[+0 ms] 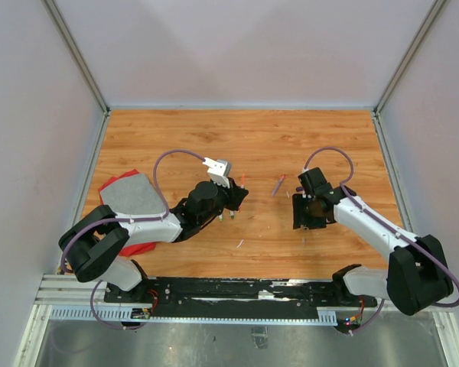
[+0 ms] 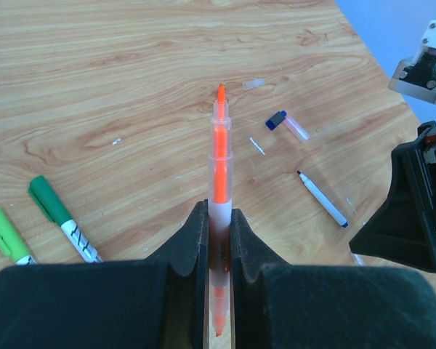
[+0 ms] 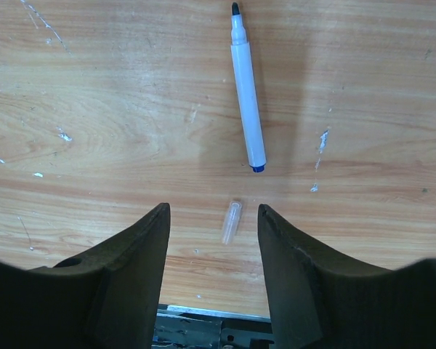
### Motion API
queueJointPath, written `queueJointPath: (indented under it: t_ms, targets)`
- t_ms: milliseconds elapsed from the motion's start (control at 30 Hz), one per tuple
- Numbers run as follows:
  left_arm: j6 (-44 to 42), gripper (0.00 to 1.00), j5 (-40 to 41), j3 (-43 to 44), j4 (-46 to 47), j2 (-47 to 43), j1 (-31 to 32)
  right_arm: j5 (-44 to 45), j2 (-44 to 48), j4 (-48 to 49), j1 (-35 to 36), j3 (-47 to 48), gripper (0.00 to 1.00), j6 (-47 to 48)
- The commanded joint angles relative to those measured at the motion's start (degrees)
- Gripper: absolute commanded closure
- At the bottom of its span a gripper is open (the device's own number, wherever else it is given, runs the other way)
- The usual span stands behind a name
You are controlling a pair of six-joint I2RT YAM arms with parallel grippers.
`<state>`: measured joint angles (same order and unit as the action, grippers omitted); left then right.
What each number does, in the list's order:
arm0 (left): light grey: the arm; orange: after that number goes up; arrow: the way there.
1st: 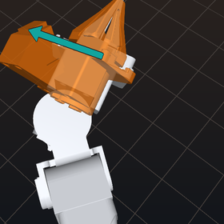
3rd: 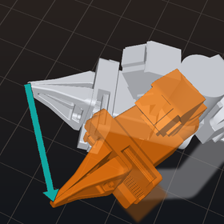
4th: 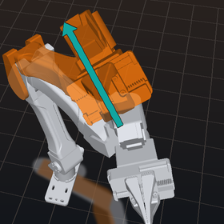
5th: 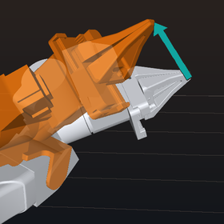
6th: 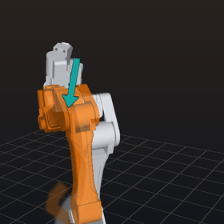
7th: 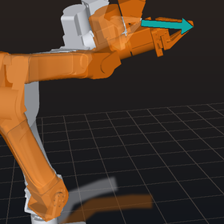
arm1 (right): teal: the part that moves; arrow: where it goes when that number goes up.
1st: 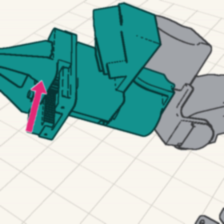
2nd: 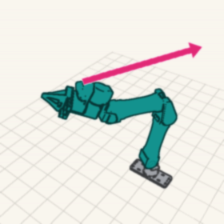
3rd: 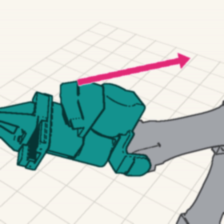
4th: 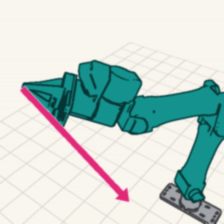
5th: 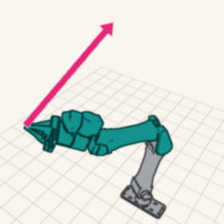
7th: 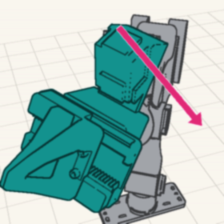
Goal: Insert the pens into the pen caps
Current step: Insert the pen cap onto the pen.
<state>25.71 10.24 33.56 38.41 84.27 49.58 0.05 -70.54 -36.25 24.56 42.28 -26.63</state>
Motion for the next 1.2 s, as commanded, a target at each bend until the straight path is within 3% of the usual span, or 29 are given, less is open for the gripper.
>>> queueJointPath:
  t_ms: [0,167,667,1000,1167]
  targets:
    - [-1.09,0.99,0.8,1.26,1.14,-0.05,-0.11,-0.49,-1.95,-3.19,-0.74,1.77,0.51,0.5]
    - [-1.1,0.99,0.88,1.39,1.05,0.0,-0.1,1.24,-2.57,-3.67,-0.74,0.79,0.59,-1.5]
    - [-1.37,0.99,0.92,1.66,0.52,0.23,-0.1,-1.63,-3.7,-2.76,-0.83,-3.52,0.69,-4.21]
    - [-1.18,1.0,0.57,1.78,0.5,0.3,-0.1,-2.66,-3.44,-2.5,-0.83,-5.35,0.68,-4.96]
    - [-1.23,1.0,0.59,1.77,0.44,0.26,-0.1,-2.16,-5.03,-1.45,-0.83,-5.44,0.72,-4.8]
